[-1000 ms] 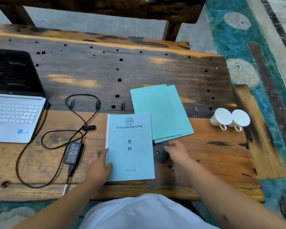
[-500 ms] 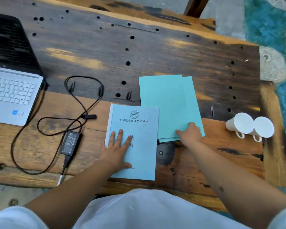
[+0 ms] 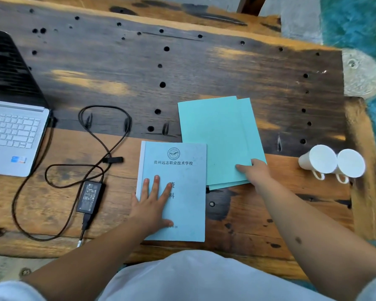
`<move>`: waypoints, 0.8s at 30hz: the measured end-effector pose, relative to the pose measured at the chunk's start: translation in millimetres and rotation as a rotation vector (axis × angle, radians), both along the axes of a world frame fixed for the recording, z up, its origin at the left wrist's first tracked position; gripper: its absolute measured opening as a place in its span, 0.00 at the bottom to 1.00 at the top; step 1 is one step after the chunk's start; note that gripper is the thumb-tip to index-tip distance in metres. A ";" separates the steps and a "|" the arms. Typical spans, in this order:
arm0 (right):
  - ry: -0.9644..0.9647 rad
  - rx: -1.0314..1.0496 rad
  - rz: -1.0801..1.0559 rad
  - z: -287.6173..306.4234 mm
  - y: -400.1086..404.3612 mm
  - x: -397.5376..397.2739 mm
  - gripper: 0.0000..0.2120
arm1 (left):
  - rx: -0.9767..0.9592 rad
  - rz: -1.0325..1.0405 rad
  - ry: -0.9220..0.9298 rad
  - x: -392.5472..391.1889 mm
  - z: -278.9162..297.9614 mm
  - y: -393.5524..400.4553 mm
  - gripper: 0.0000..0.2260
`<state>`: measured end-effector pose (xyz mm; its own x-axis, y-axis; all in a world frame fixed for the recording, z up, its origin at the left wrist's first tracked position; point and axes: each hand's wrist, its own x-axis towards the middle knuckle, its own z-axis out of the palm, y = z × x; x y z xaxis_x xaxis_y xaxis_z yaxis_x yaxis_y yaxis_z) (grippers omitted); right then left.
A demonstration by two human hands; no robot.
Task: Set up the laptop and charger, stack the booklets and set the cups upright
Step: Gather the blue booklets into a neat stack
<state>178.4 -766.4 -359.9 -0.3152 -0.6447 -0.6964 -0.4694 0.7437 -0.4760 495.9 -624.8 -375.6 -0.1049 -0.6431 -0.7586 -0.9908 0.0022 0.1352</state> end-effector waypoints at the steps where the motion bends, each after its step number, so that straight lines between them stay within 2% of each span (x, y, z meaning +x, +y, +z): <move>1: 0.009 -0.011 -0.002 0.7 1.2 0.8 0.15 | 0.002 -0.002 0.001 0.4 0.5 0.2 0.56; 6: -0.116 -0.007 -0.062 17.8 3.7 10.0 0.08 | 0.030 -0.007 -0.017 -3.2 6.3 -2.7 0.55; 11: -0.146 -0.210 -0.046 66.1 2.3 -12.6 0.11 | 0.087 -0.013 -0.047 -10.1 20.0 -10.3 0.53; 16: -0.186 -0.328 -0.097 112.6 23.6 -45.6 0.10 | 0.091 -0.020 -0.030 -8.5 40.5 -19.4 0.49; 19: -0.211 -0.368 -0.146 133.8 53.4 -44.2 0.11 | 0.005 0.133 0.121 -19.6 59.5 -24.5 0.45; 21: -0.208 -0.405 -0.162 142.5 79.2 -30.2 0.11 | -0.097 0.252 0.317 -35.1 76.3 -25.3 0.41; 24: -0.135 -0.529 -0.074 153.2 120.7 8.9 0.14 | -0.188 0.451 0.636 -64.8 109.9 -26.0 0.35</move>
